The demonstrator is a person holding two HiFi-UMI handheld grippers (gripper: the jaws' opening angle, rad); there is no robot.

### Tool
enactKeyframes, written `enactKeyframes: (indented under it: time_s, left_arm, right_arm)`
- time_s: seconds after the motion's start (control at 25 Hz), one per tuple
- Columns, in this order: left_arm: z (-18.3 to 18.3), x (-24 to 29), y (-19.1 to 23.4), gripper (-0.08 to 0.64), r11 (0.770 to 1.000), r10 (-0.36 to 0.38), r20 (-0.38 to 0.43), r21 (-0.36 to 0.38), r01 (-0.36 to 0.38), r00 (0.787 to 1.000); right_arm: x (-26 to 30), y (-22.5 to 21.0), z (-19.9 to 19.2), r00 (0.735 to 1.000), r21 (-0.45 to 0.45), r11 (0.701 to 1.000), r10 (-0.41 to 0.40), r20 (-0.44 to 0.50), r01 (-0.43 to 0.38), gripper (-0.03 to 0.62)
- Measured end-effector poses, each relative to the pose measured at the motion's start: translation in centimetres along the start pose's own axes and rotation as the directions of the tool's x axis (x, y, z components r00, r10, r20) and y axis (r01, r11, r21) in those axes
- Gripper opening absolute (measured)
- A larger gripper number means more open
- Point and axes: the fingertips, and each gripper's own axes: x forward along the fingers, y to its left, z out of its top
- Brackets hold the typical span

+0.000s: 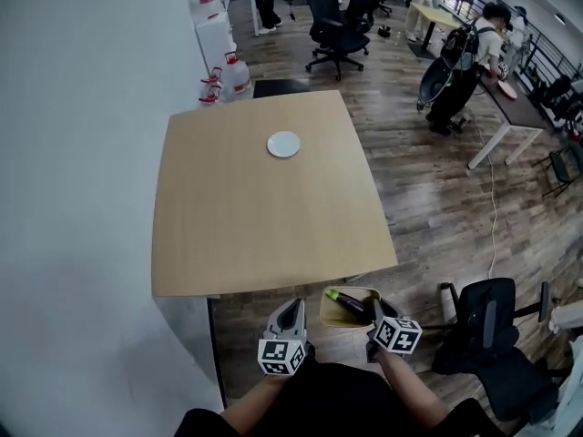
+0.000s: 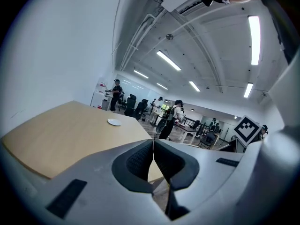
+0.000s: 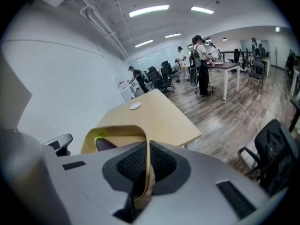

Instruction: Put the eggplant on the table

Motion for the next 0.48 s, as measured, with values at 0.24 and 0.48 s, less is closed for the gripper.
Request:
enactKeyframes:
  time_s: [0.24,0.48]
  left_arm:
    - [2.0,2.9,3.9,0.015,1.000,-0.018,0.005,0.006,0.018,1.000]
    - [3.3,4.9,6.5,0.015,1.000,-0.010,0.013,-0.011,0.010,1.000]
  right_arm:
    - [3.7,3.6,4.3,0.998,-0.026,1.000,-0.004,0.055,0.006,0.074]
    - [7.8,5.3,5.8,0.999,0.028,1.000,0.010,0.032,-0.011,0.074]
